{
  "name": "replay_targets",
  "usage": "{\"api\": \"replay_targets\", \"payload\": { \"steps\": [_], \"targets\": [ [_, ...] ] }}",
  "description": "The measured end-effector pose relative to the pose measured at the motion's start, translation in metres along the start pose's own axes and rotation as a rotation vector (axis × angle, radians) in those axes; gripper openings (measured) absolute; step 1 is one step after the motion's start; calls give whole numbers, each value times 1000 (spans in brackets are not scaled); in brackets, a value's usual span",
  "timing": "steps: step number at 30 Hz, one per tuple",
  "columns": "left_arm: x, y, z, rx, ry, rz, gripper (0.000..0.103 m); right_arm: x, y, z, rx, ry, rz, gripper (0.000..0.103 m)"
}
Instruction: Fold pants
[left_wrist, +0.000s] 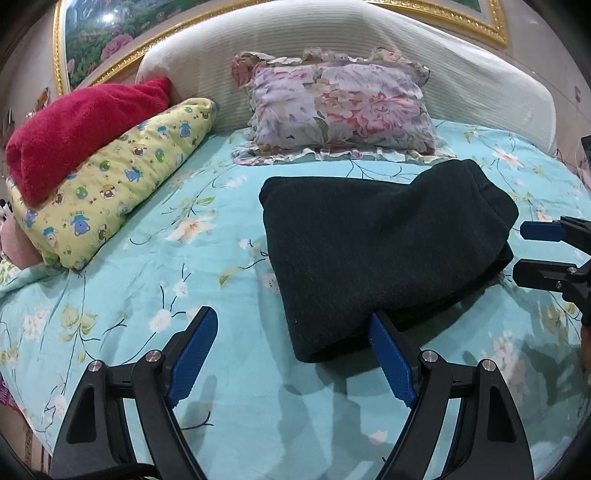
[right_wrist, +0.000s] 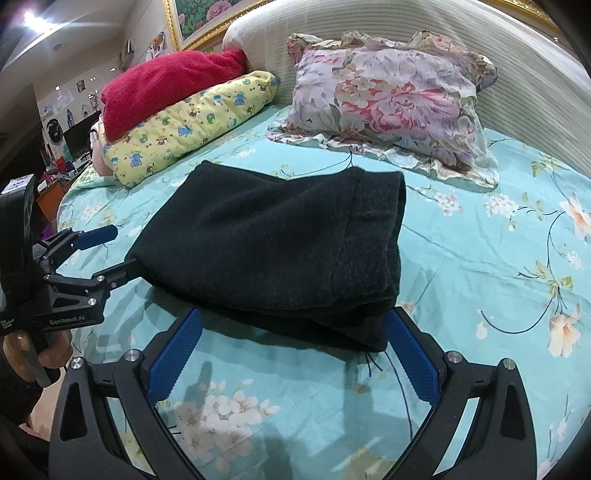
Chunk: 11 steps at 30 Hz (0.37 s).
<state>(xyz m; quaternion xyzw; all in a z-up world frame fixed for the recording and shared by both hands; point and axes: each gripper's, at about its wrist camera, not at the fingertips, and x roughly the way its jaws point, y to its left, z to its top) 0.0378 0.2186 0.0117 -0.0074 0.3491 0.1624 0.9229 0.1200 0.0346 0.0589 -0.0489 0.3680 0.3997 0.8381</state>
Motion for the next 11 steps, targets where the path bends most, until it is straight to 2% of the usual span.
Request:
{"api": "replay_targets", "payload": {
  "steps": [11],
  "targets": [
    [13,9,17,-78,71,-51,85,-6,-9,6,31,-11,-4,99]
  ]
}}
